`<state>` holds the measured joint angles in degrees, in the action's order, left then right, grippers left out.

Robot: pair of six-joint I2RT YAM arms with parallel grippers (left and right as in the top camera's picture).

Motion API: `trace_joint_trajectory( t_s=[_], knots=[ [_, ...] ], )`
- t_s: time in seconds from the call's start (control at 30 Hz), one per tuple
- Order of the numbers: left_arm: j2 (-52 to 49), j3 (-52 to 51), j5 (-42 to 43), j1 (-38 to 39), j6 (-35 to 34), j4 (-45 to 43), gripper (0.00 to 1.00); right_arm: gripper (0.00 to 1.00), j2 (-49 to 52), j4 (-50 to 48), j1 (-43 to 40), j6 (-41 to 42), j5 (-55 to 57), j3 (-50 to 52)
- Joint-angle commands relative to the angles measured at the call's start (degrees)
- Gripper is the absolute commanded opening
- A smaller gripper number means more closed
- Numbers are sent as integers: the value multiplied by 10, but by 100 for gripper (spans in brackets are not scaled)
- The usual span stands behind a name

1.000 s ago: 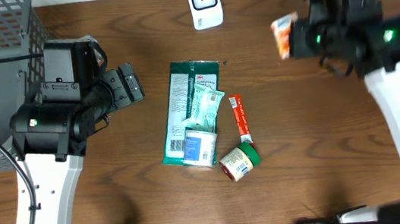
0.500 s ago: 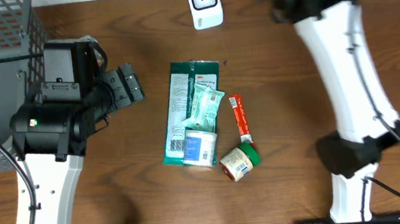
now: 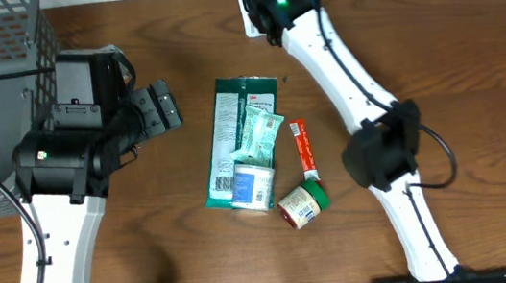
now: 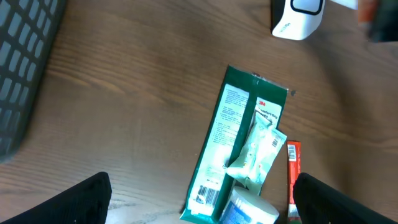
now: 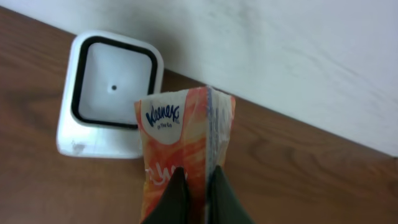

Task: Scan the item barcode
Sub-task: 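Carry the Kleenex pack up to the white scanner with the right gripper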

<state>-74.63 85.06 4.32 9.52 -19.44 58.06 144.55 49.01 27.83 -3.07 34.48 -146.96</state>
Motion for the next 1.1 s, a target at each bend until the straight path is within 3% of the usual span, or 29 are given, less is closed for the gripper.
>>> trace_joint_trajectory(
  t_s=[0.0,0.43,1.07],
  knots=[
    [0,3,-3,-2,7,0,94,1,30,-33,0,-28,35,-7],
    [0,3,-3,-2,7,0,94,1,70,-199,16,-124,78,-7],
    [0,3,-3,-2,7,0,94,1,84,-167,20,-129,36,20]
  ],
)
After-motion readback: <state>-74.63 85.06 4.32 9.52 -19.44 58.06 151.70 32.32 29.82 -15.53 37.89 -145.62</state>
